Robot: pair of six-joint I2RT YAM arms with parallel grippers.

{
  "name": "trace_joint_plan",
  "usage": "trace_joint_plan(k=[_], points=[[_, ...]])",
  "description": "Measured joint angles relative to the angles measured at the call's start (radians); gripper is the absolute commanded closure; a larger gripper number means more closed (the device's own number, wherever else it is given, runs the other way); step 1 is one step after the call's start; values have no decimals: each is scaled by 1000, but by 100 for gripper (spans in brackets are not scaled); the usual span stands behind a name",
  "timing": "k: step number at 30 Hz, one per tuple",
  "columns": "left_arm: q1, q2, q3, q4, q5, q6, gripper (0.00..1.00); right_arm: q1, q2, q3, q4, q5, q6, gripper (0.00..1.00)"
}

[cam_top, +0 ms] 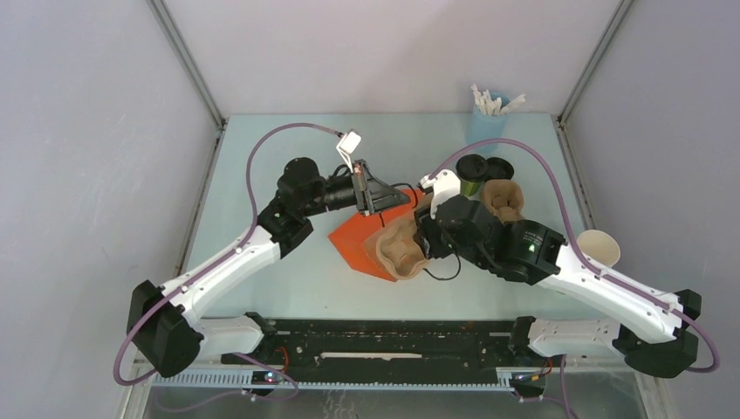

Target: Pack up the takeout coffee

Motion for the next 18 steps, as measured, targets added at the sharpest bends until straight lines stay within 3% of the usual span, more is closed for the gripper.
trace_joint_plan(k=[6,12,18], points=[[-3,0,-10,33,-6,-76,100,7,-12,-3,16,-59,11,68],[-5,0,-29,84,6,-109,100,-29,-85,-45,71,-216,22,68],[-5,-5,-51,164,79,-149,100,-170,-153,-77,92,-457,-6,68]])
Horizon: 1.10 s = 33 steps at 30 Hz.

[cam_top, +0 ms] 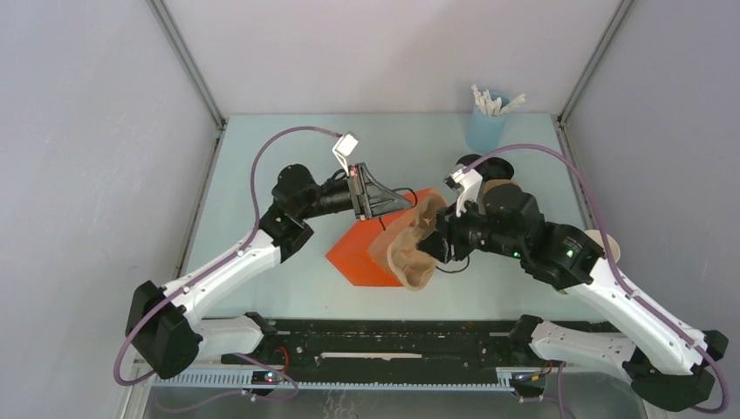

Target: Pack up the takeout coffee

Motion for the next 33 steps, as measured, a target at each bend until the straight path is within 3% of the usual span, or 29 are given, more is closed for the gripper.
trace_joint_plan(k=[9,17,21,27,33], points=[[-4,-23,-53,153,68,-98,100,-107,-20,10,-57,-288,-152,69],[-4,-6,-83,297,75,-183,100,-150,33,10,-87,-370,-172,68],[-4,39,-95,409,82,-252,100,-168,43,31,-115,-328,-172,68],[-5,187,-113,725,83,-488,100,-121,66,113,-137,-147,-168,69],[-21,242,-113,854,82,-589,100,-89,104,121,-152,-52,-180,69]])
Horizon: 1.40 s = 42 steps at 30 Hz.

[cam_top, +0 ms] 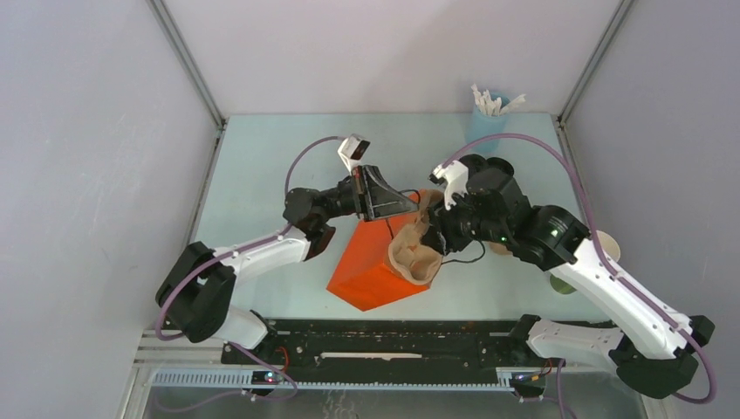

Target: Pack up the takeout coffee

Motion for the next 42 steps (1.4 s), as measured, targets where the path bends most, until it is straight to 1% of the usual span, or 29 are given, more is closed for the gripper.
trace_joint_plan(k=[3,9,16,19,23,27,33,37,42], points=[[-5,-3,0,31,0,-5,100,4,27,-18,18,14,-17,69],[-5,-3,-23,42,0,-5,100,24,24,-111,78,1,-77,69],[-5,-3,-36,44,0,-5,100,70,9,-138,103,-21,-124,69],[-5,-3,-36,46,0,-12,100,66,2,-154,134,-34,-145,69],[-7,-3,-36,46,-4,-17,100,43,-2,-171,192,-67,-143,69],[-21,-3,-34,45,-10,-19,100,43,-56,-255,286,-101,-125,69],[-59,4,-11,45,-19,-20,100,29,-93,-293,342,-124,-117,69],[-68,11,15,44,-27,-19,100,27,-117,-315,347,-124,-97,69],[-73,52,86,43,-37,-19,100,54,-187,-327,339,-80,-61,69]])
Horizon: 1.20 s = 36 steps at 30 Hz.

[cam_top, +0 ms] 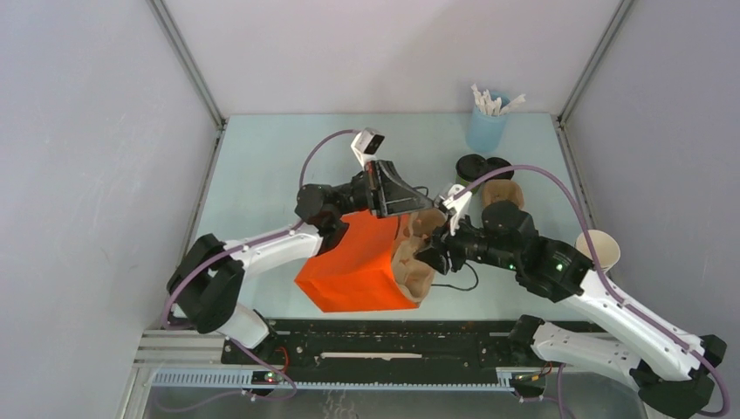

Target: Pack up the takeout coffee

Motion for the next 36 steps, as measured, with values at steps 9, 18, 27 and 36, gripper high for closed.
trace_joint_plan(k=[9,18,27,36], points=[[-32,123,160,3,-16,-10,100,82,-38,90,-161,245,79,68],[-42,145,131,28,-43,-5,100,171,42,192,-335,452,210,68],[10,115,-69,40,-52,26,100,261,166,247,-455,567,371,68],[60,30,-143,42,-50,36,100,372,280,328,-397,608,401,67]])
